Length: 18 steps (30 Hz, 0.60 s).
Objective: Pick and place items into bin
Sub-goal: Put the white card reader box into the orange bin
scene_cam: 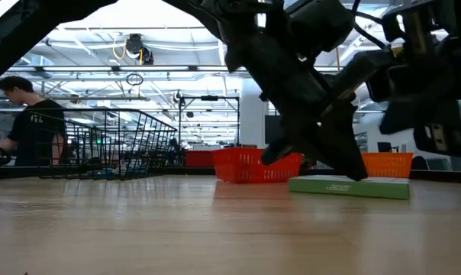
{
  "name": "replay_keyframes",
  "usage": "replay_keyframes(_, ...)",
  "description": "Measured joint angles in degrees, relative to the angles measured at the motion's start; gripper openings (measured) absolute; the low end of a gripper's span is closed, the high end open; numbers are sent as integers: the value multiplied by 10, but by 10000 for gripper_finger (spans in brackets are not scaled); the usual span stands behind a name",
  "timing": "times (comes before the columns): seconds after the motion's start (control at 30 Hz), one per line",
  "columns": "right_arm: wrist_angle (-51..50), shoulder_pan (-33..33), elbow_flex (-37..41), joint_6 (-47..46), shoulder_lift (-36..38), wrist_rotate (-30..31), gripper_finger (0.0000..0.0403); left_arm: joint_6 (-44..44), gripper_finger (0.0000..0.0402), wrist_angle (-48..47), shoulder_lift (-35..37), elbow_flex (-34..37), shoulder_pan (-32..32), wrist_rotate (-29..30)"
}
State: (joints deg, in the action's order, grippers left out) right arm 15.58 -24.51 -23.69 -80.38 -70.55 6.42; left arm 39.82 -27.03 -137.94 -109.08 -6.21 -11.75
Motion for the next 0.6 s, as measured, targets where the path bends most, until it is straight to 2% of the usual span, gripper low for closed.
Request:
replay_keyframes(0.13,-24,5,0,18,30,39,0,-2,3,-9,28,3,-9,31)
replay_keyframes(0.33,-136,36,0,18,76,80,0,-5,3,-22,69,1,-15,59)
replay_keyframes(0.43,-196,63,0,21,84,67,0,10,4,-57,74,1,-24,61)
replay_keyframes(0.6,-223,104,1,65,81,32,0,29,3,-110,64,14,-34,55)
